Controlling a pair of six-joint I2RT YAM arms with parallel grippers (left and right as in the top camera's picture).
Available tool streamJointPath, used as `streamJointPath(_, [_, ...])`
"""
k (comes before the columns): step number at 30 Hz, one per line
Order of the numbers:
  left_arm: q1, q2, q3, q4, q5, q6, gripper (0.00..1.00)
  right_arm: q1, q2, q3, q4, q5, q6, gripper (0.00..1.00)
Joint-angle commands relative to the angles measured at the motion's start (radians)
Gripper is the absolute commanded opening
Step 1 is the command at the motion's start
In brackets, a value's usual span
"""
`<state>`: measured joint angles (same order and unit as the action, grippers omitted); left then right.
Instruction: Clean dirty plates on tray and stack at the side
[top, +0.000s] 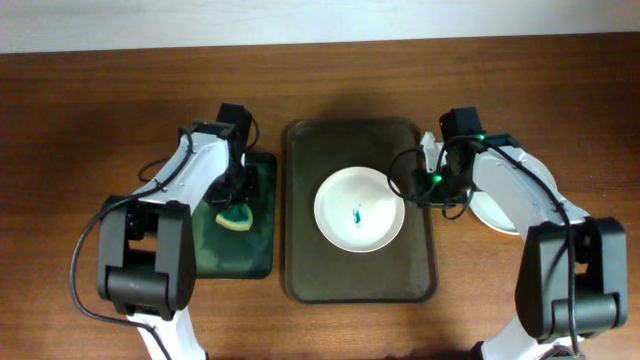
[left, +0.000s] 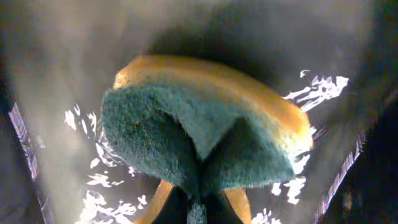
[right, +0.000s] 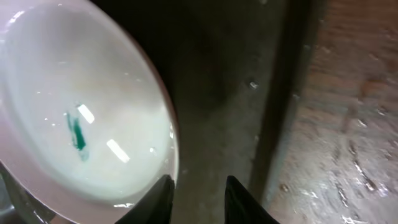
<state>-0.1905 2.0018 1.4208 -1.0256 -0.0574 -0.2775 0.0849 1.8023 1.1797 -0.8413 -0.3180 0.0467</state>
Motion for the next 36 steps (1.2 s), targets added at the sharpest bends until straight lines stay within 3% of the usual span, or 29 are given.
streamJointPath(1, [0.001,-0.034,0.237,-0.123,0.116,0.026,0.00,0.034,0.061,-0.004,0.034,-0.055,-0.031,0.28])
streamJointPath(3, [-0.016,-0.034,0.353,-0.166,0.195,0.026,0.00,0.052,0.100,-0.004,0.082,-0.070,-0.016,0.24])
streamJointPath(6, [-0.075,-0.028,0.374,-0.095,0.338,-0.025,0.00,0.053,0.117,-0.004,0.117,-0.010,0.072,0.04])
streamJointPath(10, [-0.190,0.011,0.317,0.020,0.339,-0.138,0.00,0.053,0.117,-0.003,0.124,-0.011,0.121,0.04])
streamJointPath(14, [-0.373,0.167,0.313,0.110,0.331,-0.192,0.00,0.053,0.117,-0.003,0.124,-0.011,0.146,0.04])
streamJointPath(21, [-0.452,0.314,0.313,0.166,0.470,-0.233,0.00,0.053,0.117,-0.003,0.124,-0.011,0.146,0.04])
streamJointPath(22, [-0.436,0.313,0.314,0.161,0.459,-0.205,0.00,0.053,0.117,-0.003,0.124,-0.011,0.146,0.04])
streamJointPath(26, [-0.362,0.313,0.388,-0.053,-0.032,-0.204,0.00,0.052,0.117,-0.003,0.124,-0.010,0.146,0.04])
streamJointPath(28, [-0.336,0.313,0.420,-0.095,-0.100,-0.204,0.00,0.053,0.117,-0.003,0.124,-0.011,0.146,0.04])
streamJointPath(30, [-0.339,0.315,0.419,-0.064,-0.019,-0.203,0.00,0.053,0.117,-0.003,0.124,-0.011,0.146,0.04])
streamJointPath(34, [-0.393,0.354,0.419,0.064,0.426,-0.140,0.00,0.053,0.117,-0.003,0.129,-0.011,0.157,0.04])
streamJointPath(36, [-0.441,0.372,0.418,0.090,0.535,-0.140,0.00,0.053,0.117,-0.003,0.151,-0.012,0.199,0.04])
